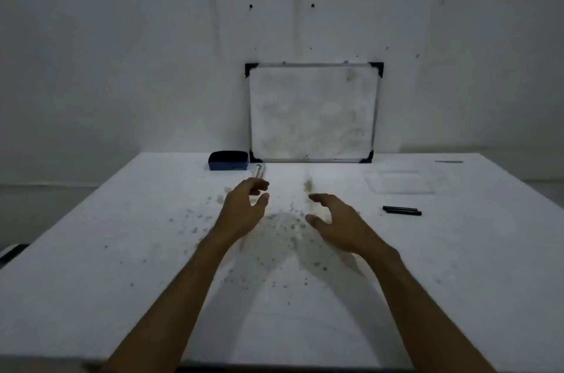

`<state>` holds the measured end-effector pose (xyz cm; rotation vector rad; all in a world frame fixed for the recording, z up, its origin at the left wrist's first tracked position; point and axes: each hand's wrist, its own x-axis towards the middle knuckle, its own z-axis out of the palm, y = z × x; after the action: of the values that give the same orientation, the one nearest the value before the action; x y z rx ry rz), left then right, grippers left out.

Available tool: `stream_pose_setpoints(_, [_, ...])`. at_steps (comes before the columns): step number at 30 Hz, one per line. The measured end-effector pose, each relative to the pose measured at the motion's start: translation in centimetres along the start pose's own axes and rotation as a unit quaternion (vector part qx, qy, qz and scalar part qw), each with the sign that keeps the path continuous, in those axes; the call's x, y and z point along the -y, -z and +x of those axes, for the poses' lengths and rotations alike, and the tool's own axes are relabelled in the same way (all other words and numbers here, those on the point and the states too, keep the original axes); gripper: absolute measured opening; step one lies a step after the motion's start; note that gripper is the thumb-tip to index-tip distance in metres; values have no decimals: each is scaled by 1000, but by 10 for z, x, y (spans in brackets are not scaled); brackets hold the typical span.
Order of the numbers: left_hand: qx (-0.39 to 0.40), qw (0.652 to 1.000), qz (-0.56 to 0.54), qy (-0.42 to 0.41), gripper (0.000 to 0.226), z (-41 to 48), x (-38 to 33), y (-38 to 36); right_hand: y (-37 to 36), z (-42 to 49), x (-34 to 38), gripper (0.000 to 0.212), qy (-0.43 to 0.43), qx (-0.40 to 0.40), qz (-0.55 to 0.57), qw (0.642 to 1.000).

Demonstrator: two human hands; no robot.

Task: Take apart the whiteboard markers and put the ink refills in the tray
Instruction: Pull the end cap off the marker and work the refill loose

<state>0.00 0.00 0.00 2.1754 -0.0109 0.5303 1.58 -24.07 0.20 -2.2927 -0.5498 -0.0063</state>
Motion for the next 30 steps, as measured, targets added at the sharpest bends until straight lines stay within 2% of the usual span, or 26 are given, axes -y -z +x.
stream_pose_setpoints(4, [2, 997, 77, 3, 32, 24, 21, -14, -24, 29, -17, 72, -34, 83, -112, 990])
stream_pose_setpoints(8, [-43, 984, 173, -24, 34, 67, 40, -27, -40, 72, -38, 75, -8, 28, -227, 973])
stream_pose_setpoints(14, [-67, 982, 173, 47, 30, 121, 69, -46, -42, 114, -56, 69, 7, 3, -231, 973])
stream_pose_setpoints(19, [-105, 972, 204, 51, 28, 119, 79, -66, -44, 116, -61, 67, 15, -12, -226, 974])
stream_pose_setpoints(23, [-114, 959, 255, 42, 18, 119, 79, -70, -42, 114, -64, 64, 22, -10, -188, 982])
stream_pose_setpoints(26, [-127, 945, 302, 14, 14, 114, 74, -69, -38, 105, -59, 61, 13, -45, -99, 994])
stream_pose_setpoints(28, [-142, 955, 260, -6, 14, 108, 67, -68, -34, 96, -52, 55, -8, -70, -4, 998])
stream_pose_setpoints(30, [-150, 975, 159, -37, 15, 96, 50, -69, -30, 91, -45, 50, -36, -88, 76, 993])
